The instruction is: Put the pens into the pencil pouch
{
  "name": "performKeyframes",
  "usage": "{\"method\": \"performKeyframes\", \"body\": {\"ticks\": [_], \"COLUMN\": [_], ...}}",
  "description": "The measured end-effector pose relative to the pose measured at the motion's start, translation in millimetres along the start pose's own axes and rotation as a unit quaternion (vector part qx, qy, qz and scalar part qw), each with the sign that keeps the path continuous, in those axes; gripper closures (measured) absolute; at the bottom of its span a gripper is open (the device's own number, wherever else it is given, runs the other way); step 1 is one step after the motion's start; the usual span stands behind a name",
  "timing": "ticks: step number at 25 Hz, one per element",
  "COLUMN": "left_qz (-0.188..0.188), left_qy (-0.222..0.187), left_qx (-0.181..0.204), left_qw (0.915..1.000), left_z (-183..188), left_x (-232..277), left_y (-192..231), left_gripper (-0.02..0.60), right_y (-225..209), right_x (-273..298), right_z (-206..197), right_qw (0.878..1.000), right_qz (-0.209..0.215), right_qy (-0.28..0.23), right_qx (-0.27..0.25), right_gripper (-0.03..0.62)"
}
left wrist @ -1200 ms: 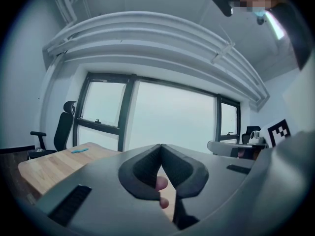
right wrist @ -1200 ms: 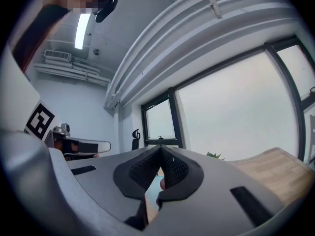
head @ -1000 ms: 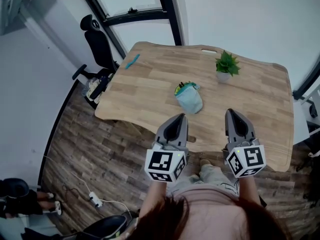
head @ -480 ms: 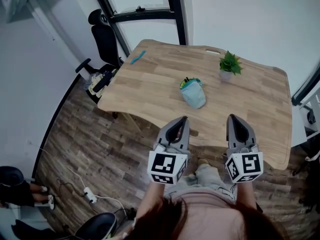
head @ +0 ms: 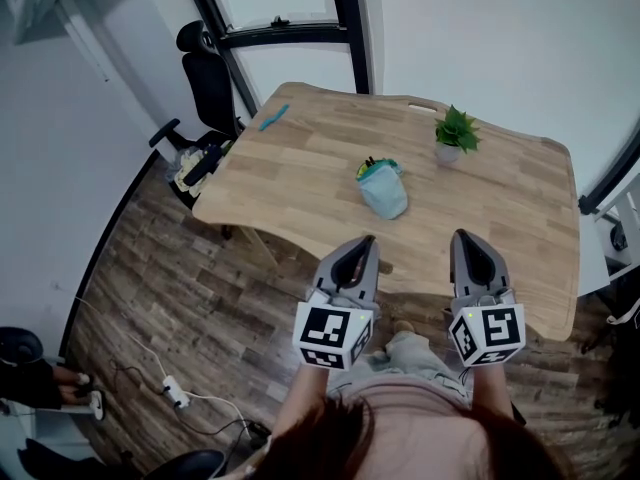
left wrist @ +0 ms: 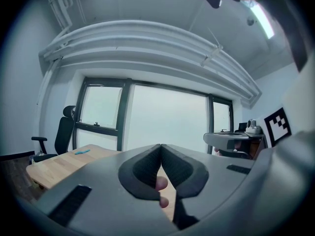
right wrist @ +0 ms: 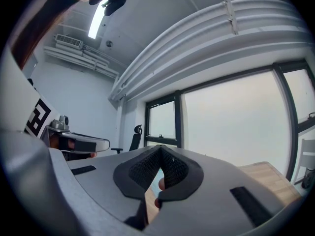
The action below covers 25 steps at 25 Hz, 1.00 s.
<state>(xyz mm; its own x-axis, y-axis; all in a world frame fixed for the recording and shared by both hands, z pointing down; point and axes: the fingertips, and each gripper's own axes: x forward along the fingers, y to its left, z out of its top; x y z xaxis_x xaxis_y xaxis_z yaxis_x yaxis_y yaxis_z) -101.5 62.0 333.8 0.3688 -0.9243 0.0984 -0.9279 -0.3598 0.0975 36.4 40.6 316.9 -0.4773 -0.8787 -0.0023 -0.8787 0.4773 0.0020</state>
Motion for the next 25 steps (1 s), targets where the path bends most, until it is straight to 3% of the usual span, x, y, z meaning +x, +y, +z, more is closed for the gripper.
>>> {"method": "performKeyframes", "body": {"ticks": [25], "left_qz": [-0.028], "left_qy": [0.010], "left_qx": [-0.015], "left_qw": [0.9994], "left_z": [4.5], "left_x": [111.9], "left_y": [-18.3], "left_gripper": [0.580], "right_y": [-69.3], "right_x": [65.3], "right_z": [-18.2], "right_qw": [0.999], "right_qz": [0.035], "right_qy": [0.040], "right_qx": [0.012], "right_gripper": [0.594]}}
